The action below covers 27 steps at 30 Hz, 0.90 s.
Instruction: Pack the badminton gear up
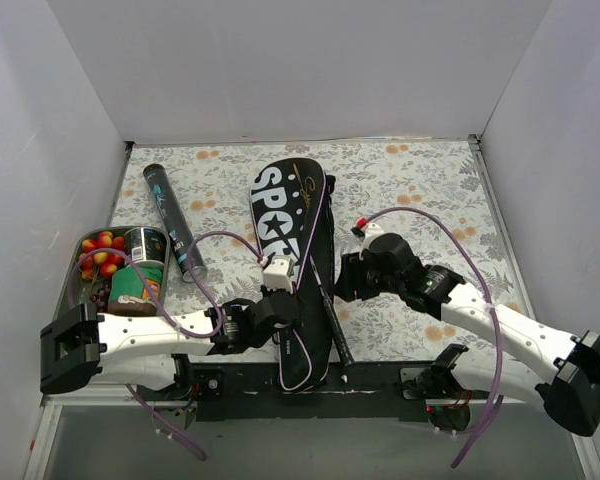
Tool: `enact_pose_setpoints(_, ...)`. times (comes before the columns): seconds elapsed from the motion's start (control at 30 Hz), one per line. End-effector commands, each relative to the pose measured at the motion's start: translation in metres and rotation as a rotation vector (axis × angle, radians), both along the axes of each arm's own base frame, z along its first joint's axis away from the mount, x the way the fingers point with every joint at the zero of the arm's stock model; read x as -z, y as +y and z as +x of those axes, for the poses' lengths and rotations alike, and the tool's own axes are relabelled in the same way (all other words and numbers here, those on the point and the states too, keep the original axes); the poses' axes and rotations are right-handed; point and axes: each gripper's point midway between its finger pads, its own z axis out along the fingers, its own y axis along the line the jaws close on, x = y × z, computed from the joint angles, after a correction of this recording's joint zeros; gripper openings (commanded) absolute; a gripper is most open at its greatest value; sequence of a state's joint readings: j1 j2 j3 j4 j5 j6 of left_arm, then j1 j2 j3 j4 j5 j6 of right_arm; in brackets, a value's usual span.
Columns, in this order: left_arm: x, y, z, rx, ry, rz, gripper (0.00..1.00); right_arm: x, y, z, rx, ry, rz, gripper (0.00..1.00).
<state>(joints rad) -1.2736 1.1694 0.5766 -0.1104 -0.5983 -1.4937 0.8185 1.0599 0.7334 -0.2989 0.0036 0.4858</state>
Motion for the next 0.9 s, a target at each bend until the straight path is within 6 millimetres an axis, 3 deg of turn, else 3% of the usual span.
enact_pose_setpoints(0.0, -0.041, -0.014, 0.002, 0.034, -0.080, -0.150, 0.00, 0.004, 0.000, -0.043, -0.069, 0.148, 0.097, 0.57)
enact_pose_setpoints(0.2, -0.040, -0.013, 0.006, 0.019, -0.097, -0.129, 0.00, 0.014, -0.010, -0.069, -0.064, 0.220, 0.139, 0.54)
enact_pose_setpoints(0.7, -0.043, -0.021, 0.011, 0.012, -0.115, -0.125, 0.00, 0.037, 0.000, -0.102, -0.112, 0.341, 0.176, 0.53)
enact_pose_setpoints(0.8, -0.044, -0.021, 0.012, 0.011, -0.120, -0.125, 0.00, 0.039, 0.000, -0.104, -0.110, 0.347, 0.187, 0.46)
enact_pose_setpoints(0.87, -0.044, -0.021, 0.012, 0.011, -0.122, -0.124, 0.00, 0.038, 0.001, -0.105, -0.110, 0.349, 0.196, 0.35)
